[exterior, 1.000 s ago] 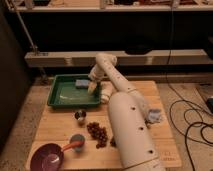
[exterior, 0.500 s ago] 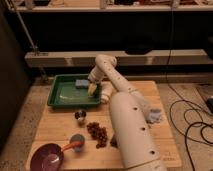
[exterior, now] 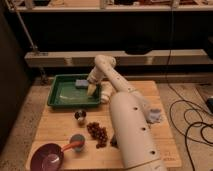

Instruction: Wipe tray with sponge

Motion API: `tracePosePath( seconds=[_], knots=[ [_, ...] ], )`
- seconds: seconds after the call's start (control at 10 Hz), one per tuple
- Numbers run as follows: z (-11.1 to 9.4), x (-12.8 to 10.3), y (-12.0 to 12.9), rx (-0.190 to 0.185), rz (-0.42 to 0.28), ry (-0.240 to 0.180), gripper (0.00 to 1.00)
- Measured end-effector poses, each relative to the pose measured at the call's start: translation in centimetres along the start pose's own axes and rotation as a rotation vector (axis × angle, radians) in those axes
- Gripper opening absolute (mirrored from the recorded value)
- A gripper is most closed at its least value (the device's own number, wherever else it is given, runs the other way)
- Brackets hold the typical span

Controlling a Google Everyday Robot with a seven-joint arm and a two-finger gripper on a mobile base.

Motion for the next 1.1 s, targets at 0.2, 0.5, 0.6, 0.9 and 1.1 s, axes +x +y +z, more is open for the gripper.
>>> tracePosePath(
  seconds=[0.2,0.5,0.6,0.9,1.1],
  knots=[
    [0.08,-0.02,0.04,-0.007,-0.004,0.009,0.39],
    [0.19,-0.20,0.23,-0.020,-0.012,0.037,0.09],
    [0.19,-0.35,0.23,-0.020,-0.016,0.041,0.01],
    [0.20,-0.36,0.23,-0.021,-0.017,0.041,0.00],
    [0.25,-0.38,0.28,-0.022,-0.016,0.040,0.00]
  ],
)
